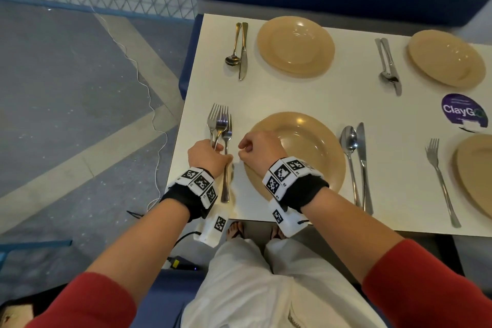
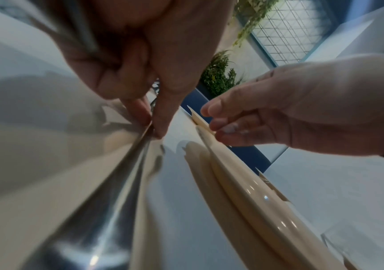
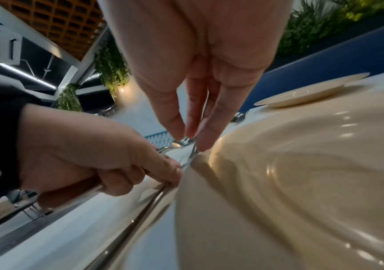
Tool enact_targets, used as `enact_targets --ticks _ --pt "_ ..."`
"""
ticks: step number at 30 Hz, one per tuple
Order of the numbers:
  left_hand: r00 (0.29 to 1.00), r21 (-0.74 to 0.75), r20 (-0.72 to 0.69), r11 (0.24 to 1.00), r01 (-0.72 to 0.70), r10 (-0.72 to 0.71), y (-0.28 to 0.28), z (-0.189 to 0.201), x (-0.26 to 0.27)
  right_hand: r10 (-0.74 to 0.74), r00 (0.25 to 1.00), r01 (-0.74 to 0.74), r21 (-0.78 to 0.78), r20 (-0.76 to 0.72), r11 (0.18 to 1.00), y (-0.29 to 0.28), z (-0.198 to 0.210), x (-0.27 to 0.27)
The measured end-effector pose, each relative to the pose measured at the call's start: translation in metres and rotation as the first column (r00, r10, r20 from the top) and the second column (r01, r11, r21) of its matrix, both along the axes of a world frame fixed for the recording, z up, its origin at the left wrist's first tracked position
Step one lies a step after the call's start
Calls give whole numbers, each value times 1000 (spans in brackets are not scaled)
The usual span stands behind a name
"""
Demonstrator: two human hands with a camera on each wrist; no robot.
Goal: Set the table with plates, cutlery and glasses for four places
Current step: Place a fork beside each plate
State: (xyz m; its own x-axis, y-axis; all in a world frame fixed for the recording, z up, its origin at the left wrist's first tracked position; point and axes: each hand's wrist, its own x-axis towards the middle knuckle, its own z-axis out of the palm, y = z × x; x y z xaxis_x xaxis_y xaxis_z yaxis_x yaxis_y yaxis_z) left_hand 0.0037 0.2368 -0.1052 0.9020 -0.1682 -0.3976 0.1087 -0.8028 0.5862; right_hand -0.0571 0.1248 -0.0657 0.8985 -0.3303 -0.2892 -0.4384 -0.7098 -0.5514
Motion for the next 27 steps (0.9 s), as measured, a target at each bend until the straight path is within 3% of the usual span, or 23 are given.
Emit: enact_targets --ticks 12,16,20,24,27 --pt "999 -18 23 999 35 -34 0 8 -1 40 999 -40 -8 16 999 -3 0 0" --pt "996 -173 92 985 13 3 -20 35 -4 -118 986 118 8 114 993 -30 10 -5" --pt "989 -287 79 947 146 -128 -67 59 -26 -353 923 362 -35 156 931 -83 14 -27" --pt "944 -315 -24 899 304 -328 -128 66 -67 -552 828 560 -110 95 821 -145 9 -72" --pt "923 -358 -104 880 312 -370 -170 63 -99 -599 799 582 -177 -59 794 -182 1 -110"
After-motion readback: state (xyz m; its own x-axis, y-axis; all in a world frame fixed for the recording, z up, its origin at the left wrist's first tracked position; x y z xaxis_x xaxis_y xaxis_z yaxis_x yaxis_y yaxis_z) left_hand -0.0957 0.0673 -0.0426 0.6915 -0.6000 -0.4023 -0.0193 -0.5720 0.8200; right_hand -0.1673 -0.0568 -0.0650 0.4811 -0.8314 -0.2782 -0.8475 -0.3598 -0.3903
